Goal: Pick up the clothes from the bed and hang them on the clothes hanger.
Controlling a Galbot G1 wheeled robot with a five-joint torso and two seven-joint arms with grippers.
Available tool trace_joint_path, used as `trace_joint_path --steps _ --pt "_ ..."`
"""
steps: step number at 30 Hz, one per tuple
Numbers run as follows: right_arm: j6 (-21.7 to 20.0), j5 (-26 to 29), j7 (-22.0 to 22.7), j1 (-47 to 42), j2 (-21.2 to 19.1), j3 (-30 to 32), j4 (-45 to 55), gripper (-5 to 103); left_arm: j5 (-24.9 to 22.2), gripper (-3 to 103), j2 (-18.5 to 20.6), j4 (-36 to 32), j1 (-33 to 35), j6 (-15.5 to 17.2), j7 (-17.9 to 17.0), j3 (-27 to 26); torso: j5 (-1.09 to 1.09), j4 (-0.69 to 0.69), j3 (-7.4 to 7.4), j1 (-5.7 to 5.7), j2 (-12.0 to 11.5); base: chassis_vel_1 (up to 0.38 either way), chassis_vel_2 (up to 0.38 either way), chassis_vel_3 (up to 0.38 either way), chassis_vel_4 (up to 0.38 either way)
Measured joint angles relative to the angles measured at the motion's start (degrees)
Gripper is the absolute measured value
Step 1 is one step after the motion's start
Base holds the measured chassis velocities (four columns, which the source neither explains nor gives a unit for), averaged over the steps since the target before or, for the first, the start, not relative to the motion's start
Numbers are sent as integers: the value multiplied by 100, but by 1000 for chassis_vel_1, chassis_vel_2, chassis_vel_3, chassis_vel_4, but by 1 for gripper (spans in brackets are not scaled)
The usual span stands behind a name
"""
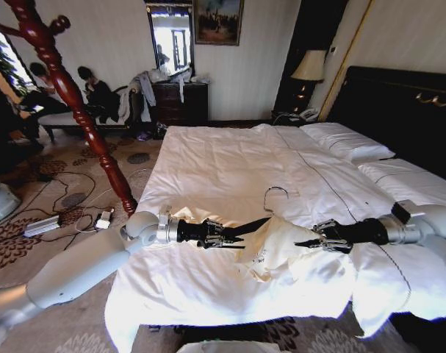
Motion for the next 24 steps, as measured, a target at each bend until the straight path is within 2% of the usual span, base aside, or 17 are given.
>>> trace_joint_path --steps 11,16,18,19,22,23,24 --pt "74 -26 -23 -33 102 15 55 20 9 18 19 37 -93 -33 2 -3 0 0 0 0 0 0 0 0 0" --pt "78 -27 101 -41 112 -1 59 20 -1 15 24 53 -102 -55 1 -46 0 0 0 0 0 0 0 0 0" --pt "80 -52 112 -34 112 -8 30 20 -34 25 27 91 -112 -80 -45 -95 0 0 0 0 0 0 0 0 0" --pt "79 -55 111 -28 112 -9 15 19 -36 25 29 94 -114 -80 -53 -97 0 0 0 0 0 0 0 0 0" --pt "73 -63 80 37 112 -10 -77 19 -38 42 27 104 -124 -80 -62 -102 0 0 0 0 0 0 0 0 0" --pt "73 -63 80 37 112 -10 -77 19 -38 42 27 104 -124 -80 -62 -102 0 0 0 0 0 0 0 0 0" --pt "73 -64 68 55 113 -12 -107 19 -38 47 24 110 -125 -80 -62 -104 0 0 0 0 0 0 0 0 0"
